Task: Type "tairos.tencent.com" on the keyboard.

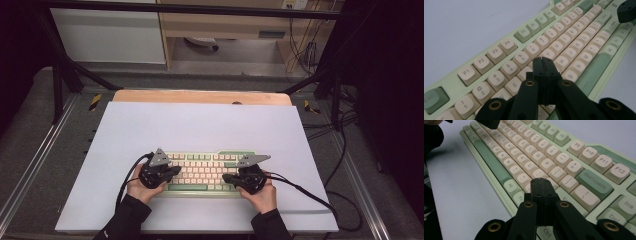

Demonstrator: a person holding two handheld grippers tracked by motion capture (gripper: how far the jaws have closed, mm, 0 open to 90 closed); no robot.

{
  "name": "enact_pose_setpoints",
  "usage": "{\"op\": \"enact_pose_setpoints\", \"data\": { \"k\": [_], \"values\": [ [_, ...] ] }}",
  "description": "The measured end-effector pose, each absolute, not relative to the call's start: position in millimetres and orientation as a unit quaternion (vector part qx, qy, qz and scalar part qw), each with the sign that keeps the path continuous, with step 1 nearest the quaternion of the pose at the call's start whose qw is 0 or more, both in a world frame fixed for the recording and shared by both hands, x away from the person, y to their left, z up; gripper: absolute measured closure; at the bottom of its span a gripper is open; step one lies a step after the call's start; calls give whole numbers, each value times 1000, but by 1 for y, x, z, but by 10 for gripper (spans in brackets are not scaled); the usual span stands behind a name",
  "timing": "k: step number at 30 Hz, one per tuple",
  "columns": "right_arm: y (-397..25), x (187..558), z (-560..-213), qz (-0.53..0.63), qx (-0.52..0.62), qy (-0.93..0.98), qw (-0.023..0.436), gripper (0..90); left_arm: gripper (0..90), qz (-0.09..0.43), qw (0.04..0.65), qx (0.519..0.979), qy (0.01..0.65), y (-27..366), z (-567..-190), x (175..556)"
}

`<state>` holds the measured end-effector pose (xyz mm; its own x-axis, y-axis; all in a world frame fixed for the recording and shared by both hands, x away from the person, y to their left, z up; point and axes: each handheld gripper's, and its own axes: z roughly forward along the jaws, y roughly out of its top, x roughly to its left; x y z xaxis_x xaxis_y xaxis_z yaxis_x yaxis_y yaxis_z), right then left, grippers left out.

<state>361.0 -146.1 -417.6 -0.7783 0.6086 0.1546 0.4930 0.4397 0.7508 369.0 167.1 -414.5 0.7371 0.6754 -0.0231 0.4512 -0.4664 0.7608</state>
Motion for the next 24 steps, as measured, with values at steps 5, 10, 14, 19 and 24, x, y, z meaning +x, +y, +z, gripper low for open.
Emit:
{"op": "enact_pose_setpoints", "data": {
  "k": [5, 10, 14, 19, 24],
  "values": [
    [-146, 361, -418, 415, 325, 847, 68, 900, 896, 144, 393, 842, 341, 175, -414, 370],
    [-146, 361, -418, 415, 325, 847, 68, 900, 896, 147, 391, 840, 346, 178, -415, 372],
    [-146, 361, -418, 415, 324, 848, 67, 900, 896, 150, 389, 839, 350, 178, -416, 374],
    [-146, 361, -418, 415, 324, 847, 67, 900, 895, 151, 385, 837, 358, 180, -420, 378],
    [-146, 361, -418, 415, 324, 848, 67, 900, 895, 152, 382, 837, 361, 181, -422, 380]
  ]
}}
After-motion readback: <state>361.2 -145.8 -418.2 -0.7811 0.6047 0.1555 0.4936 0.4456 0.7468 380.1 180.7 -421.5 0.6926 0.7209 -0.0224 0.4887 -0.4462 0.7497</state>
